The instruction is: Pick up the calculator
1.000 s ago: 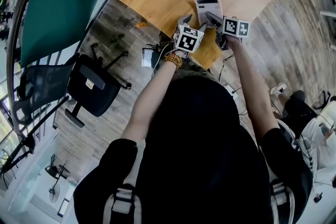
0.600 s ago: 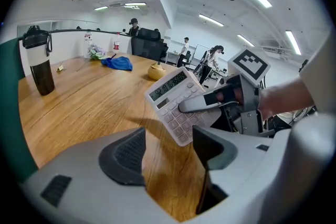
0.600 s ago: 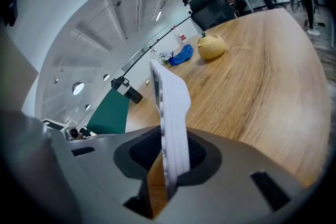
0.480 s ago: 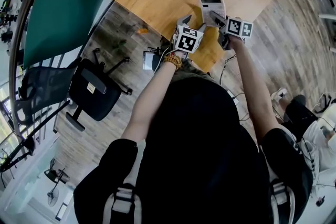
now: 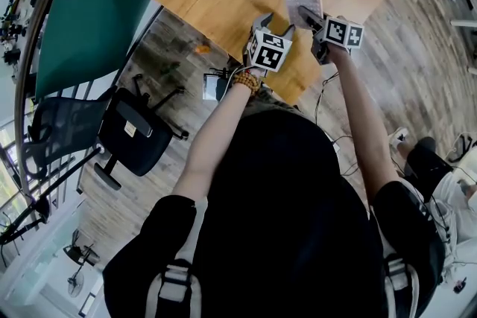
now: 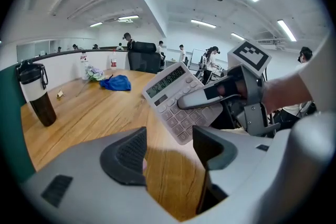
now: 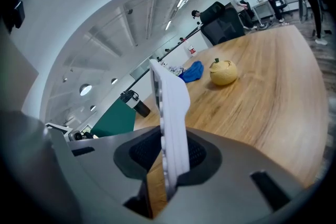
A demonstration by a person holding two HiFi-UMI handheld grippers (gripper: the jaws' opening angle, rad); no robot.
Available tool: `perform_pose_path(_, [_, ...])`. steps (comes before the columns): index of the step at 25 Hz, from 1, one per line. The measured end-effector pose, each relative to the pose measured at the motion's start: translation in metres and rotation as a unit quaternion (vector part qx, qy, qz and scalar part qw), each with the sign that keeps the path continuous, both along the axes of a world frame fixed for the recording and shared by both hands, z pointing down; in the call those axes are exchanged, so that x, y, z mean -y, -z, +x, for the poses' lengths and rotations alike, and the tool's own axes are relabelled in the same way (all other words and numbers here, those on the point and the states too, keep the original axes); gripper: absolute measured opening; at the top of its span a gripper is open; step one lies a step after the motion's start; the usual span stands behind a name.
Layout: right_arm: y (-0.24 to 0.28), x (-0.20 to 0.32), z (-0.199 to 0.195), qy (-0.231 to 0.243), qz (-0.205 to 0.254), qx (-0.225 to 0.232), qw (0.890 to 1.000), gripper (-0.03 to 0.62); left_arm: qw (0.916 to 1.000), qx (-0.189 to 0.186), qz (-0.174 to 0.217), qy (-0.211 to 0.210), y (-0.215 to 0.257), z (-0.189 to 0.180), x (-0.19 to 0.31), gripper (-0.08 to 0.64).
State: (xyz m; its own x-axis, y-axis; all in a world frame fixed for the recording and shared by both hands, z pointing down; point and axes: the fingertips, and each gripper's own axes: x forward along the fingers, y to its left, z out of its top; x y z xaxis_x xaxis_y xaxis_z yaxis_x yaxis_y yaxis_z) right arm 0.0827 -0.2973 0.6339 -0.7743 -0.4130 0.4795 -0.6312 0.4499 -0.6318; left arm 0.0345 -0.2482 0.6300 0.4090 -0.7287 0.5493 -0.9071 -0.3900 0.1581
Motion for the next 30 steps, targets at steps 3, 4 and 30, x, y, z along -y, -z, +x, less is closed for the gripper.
perform_pose_path(3, [0.018, 0.013, 0.002, -0.01, 0.016, 0.0, 1.0, 0.087, 0.9999, 0.003, 0.015, 0.002, 0.013, 0.0, 0.009, 0.298])
perform_pose_path(4, [0.023, 0.016, 0.003, -0.014, 0.02, -0.002, 1.0, 0.087, 0.9998, 0.001, 0.019, 0.003, 0.017, 0.0, 0.012, 0.298])
perform_pose_path(30, [0.278, 0.044, 0.016, -0.096, 0.299, 0.016, 0.949, 0.087, 0.965, -0.048, 0.257, 0.018, 0.249, -0.001, 0.041, 0.29])
